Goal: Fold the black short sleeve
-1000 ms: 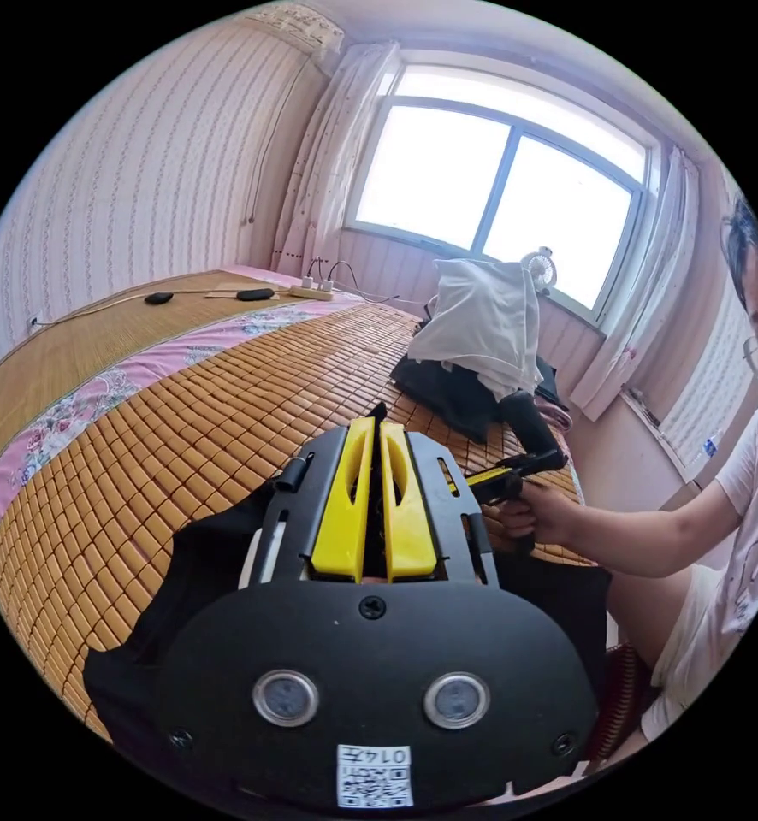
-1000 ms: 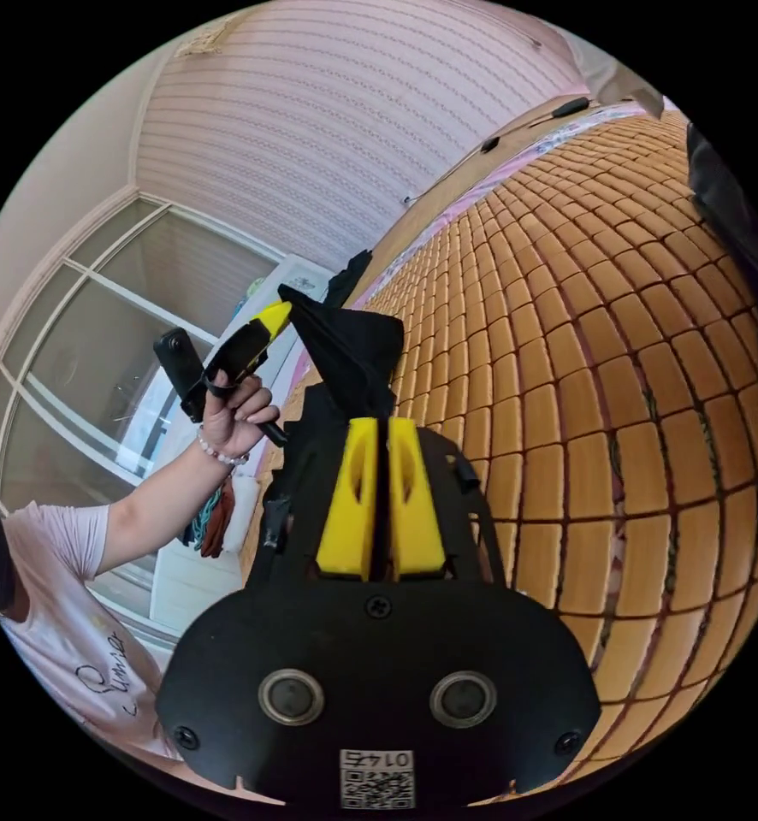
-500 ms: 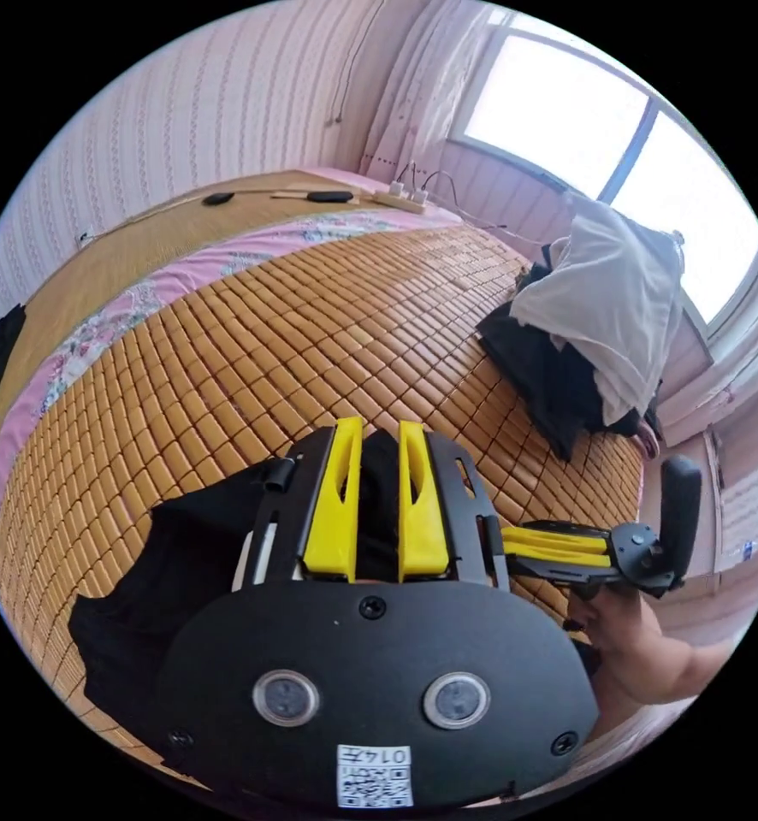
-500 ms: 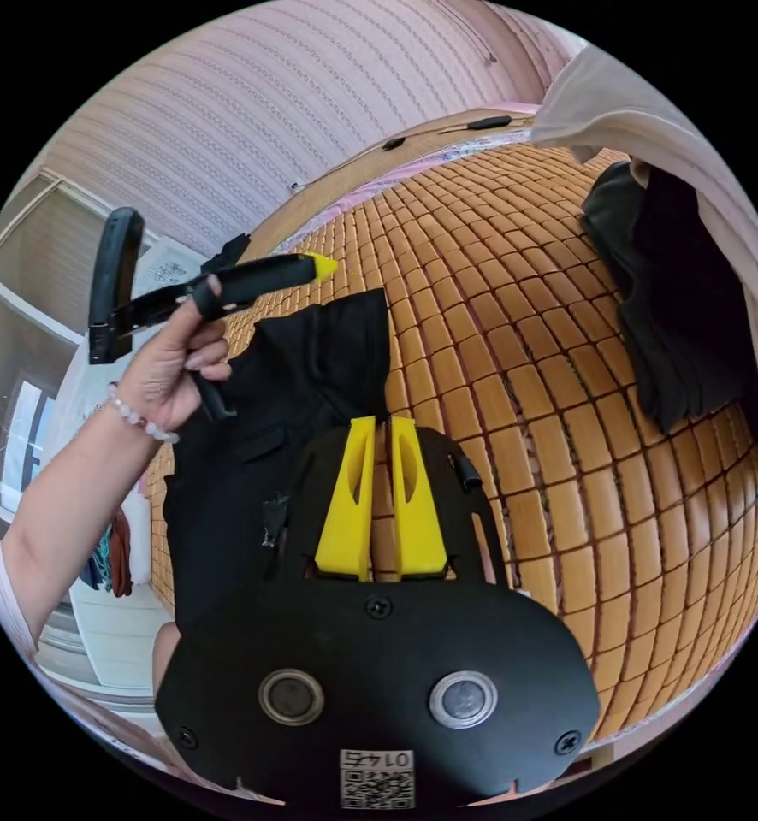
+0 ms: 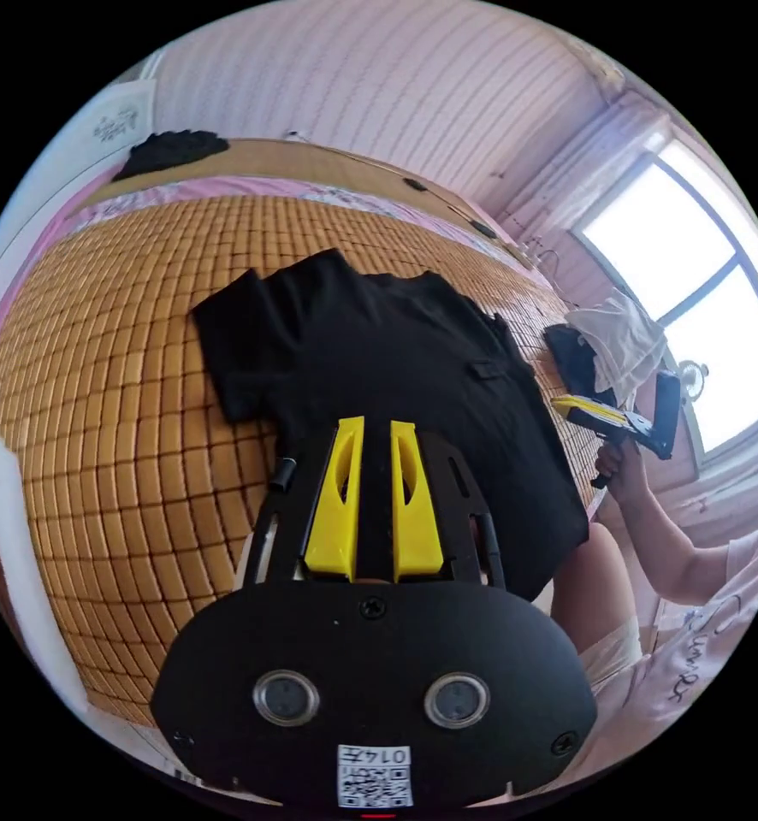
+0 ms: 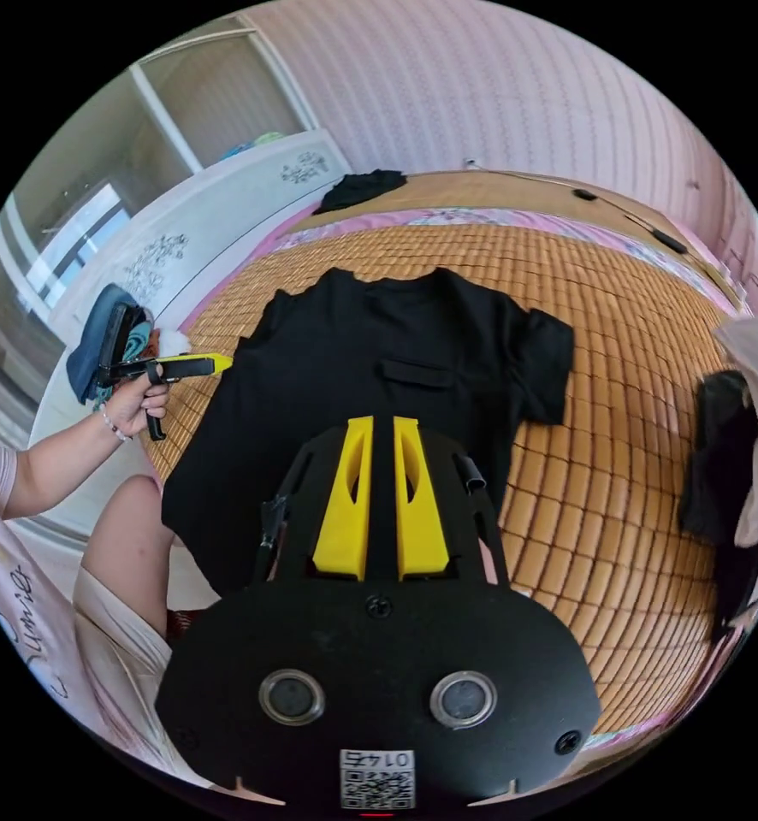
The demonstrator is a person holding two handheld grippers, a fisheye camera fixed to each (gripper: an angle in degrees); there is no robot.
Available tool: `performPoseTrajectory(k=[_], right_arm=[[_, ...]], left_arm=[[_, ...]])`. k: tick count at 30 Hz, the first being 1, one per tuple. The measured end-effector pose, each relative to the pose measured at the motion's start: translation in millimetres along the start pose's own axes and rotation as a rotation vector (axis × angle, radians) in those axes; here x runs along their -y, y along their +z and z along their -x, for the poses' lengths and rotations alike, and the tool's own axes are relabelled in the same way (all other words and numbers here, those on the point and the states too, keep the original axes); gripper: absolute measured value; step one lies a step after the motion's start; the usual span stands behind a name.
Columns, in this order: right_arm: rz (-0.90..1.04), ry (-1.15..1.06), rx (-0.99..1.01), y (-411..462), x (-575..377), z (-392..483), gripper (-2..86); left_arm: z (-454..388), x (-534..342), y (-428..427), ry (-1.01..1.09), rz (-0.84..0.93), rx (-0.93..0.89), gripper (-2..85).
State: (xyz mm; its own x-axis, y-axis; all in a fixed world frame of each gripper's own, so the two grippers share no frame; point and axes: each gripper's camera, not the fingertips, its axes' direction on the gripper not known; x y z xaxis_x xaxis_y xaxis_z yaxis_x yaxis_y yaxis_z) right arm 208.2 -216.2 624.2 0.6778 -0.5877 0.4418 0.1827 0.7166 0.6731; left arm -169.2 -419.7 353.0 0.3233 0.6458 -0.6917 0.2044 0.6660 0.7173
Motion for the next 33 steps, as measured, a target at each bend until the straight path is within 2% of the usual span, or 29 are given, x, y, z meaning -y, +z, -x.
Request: performPoseTrajectory(k=[5, 8, 13, 18, 21, 23, 26, 31, 33], right_arm=[[0.108, -0.192, 0.055, 72.7, 82.5, 86.1, 7.1], [0.150, -0.275, 0.073, 117.9, 132.1, 137.3, 7.3], [0.202, -0.283, 0.125, 196.5, 196.0, 199.5, 8.3], [0.270, -0.374, -0.041, 280.2, 234.4, 262.0, 9.6], [0.305, -0.415, -0.201, 319.9, 247.2, 279.3, 10.7], [0.342, -0.394, -0.241, 339.2, 253.1, 277.1, 10.4], [0.299, -0.255, -0.191, 340.4, 264.8, 259.3, 6.2], [0.292, -0.205, -0.085, 332.5, 270.5, 235.7, 0.7], [0.201, -0.175, 0.008, 305.4, 269.8, 218.2, 0.1]], left_arm=[[46.2, -11.0, -42.7, -0.119, -0.090, 0.083, 5.6], [68.2, -9.2, -57.3, -0.195, -0.143, 0.063, 5.7], [88.6, 6.2, -73.1, -0.267, -0.192, 0.145, 6.7], [101.8, 13.0, -78.6, -0.274, -0.160, 0.170, 7.7], [98.5, 12.1, -88.5, -0.238, -0.160, 0.172, 6.9], [98.1, 11.5, -93.8, -0.235, -0.150, 0.169, 5.9], [98.1, 9.9, -101.5, -0.222, -0.135, 0.135, 3.0], [97.1, 4.7, -113.9, -0.229, -0.139, 0.107, -0.4], [89.8, -0.6, -122.2, -0.223, -0.166, 0.125, -0.7]])
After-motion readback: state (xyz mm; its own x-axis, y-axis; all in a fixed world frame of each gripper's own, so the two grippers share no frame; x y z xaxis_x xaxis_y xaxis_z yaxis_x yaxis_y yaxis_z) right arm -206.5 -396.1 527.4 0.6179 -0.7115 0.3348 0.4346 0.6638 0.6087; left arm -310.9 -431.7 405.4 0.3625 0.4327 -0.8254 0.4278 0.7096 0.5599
